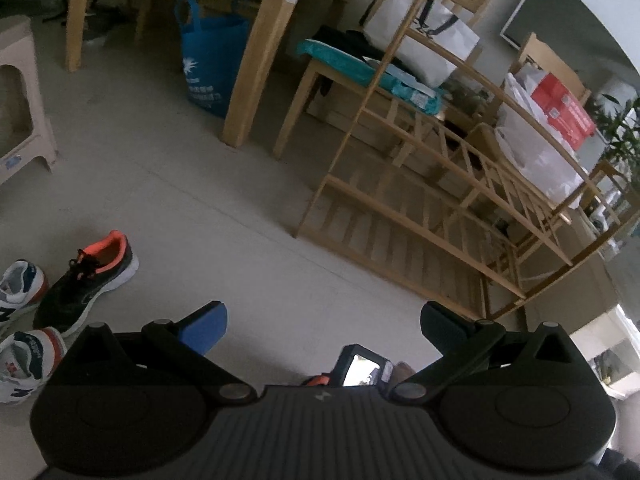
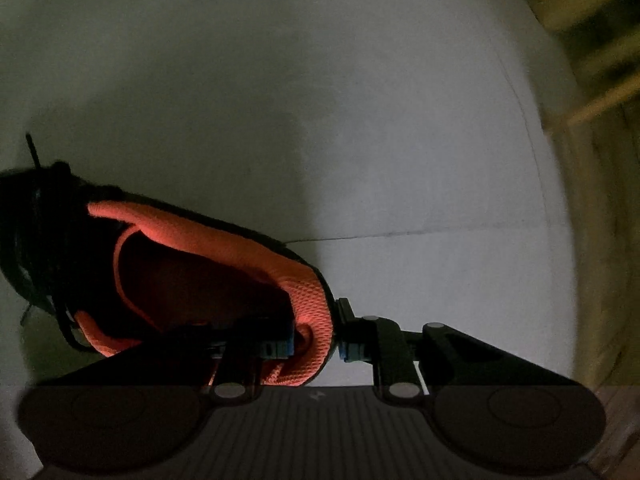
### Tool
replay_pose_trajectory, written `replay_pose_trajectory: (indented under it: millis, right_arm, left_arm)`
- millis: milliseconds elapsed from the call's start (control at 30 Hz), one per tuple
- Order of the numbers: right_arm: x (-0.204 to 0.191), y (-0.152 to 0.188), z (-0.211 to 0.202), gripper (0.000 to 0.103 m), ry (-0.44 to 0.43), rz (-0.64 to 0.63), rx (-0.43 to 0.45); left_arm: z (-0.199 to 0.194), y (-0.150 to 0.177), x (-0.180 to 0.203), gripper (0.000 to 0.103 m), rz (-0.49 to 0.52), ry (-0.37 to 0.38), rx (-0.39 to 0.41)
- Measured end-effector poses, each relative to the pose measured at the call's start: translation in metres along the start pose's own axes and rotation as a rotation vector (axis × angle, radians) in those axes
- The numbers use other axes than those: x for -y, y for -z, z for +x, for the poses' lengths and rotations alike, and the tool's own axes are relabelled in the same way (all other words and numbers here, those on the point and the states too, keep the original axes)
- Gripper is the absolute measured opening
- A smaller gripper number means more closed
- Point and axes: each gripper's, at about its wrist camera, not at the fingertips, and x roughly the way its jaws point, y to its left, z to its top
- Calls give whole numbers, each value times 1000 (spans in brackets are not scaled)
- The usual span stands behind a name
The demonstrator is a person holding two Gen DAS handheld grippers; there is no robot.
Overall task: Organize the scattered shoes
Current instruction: 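Grasp the sneaker heel with the right tool, lift and set it straight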
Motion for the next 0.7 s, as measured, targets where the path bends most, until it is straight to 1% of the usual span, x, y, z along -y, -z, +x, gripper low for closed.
replay_pose_trajectory:
  millis: [133,333,467,600,700]
  right_arm:
    - [-1,6,0,19,-15,-109,1]
    - [-8,10,-1,19,-19,-193,-1]
    - [-10,8,-2,19,-11,-216,-2]
    - [-8,3,-7,19,-6,-205,8]
    - [-12,4,-6,23,2,-187,21]
  left_arm:
    - [2,0,2,103,-2,0,-4]
    - [7,2,8,103,6,8,-19]
    - [10,4,12,103,17,12,-32]
    - [11,5,14,103,17,13,-34]
    - [12,5,15,103,18,12,-37]
